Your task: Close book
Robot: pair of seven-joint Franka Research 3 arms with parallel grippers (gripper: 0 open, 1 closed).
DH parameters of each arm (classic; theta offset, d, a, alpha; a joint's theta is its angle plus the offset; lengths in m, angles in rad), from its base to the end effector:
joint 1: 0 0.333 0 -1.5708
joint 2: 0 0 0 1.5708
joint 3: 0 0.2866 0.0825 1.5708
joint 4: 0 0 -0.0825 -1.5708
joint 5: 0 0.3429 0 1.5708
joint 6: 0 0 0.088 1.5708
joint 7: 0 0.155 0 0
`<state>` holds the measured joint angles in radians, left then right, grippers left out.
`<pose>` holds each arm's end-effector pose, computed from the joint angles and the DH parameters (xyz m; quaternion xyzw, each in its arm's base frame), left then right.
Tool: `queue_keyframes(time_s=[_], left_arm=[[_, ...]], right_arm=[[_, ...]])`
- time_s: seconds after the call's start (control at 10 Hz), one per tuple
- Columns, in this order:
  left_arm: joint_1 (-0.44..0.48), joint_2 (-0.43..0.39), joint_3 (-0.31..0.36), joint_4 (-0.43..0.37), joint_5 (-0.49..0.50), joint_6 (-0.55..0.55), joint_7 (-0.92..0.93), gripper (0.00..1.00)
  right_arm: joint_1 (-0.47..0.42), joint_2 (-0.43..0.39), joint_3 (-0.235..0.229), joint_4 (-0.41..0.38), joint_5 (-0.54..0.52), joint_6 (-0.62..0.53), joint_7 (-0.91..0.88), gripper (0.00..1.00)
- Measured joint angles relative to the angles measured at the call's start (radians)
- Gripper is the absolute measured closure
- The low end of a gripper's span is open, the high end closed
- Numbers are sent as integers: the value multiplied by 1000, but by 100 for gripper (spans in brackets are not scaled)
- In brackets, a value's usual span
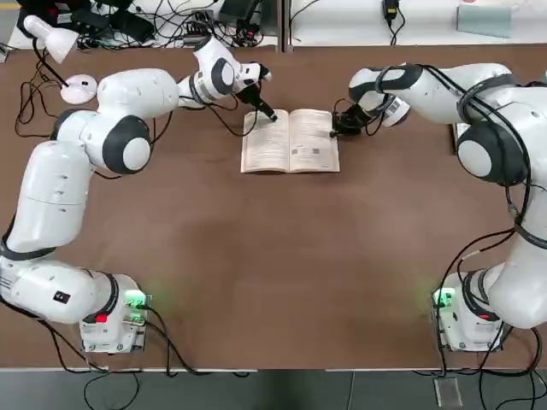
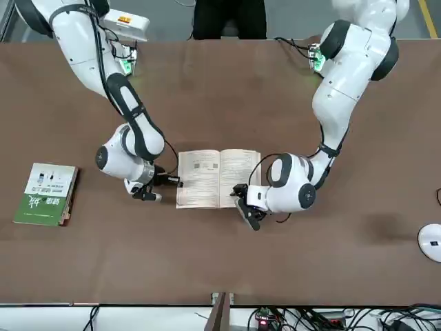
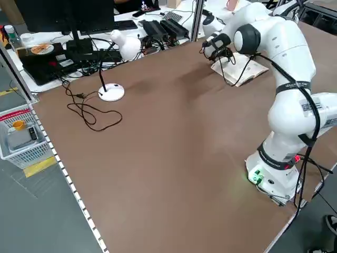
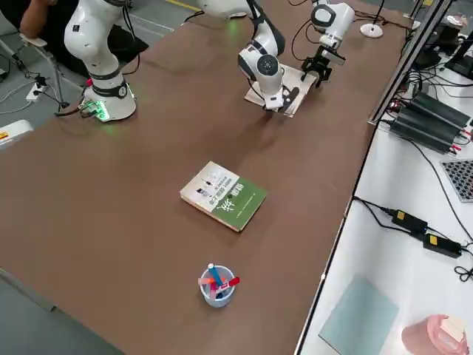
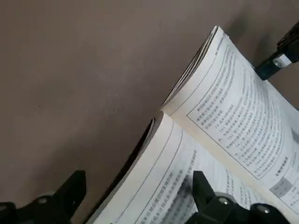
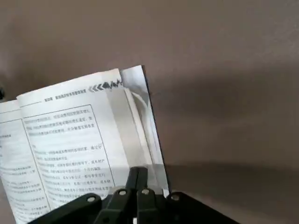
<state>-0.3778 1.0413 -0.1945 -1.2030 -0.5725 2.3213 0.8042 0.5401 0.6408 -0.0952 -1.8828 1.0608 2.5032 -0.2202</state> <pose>0.6062 -0.3850 0.1298 0.8627 -0.4107 0.0730 0.2859 0.5312 0.2741 0.1320 -0.9574 0.0934 0.0294 0.2715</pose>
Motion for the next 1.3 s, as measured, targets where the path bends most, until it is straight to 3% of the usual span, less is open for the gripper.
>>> queue_keyframes(time_s=[0.4, 1.3], left_arm=[[0, 1, -1, 0, -56, -33, 0, 0], [8, -10, -1, 32, -65, -174, -84, 0]], right_arm=[[-2, 0, 0, 0, 0, -1, 0, 99], [-5, 0, -2, 1, 0, -5, -1, 99]])
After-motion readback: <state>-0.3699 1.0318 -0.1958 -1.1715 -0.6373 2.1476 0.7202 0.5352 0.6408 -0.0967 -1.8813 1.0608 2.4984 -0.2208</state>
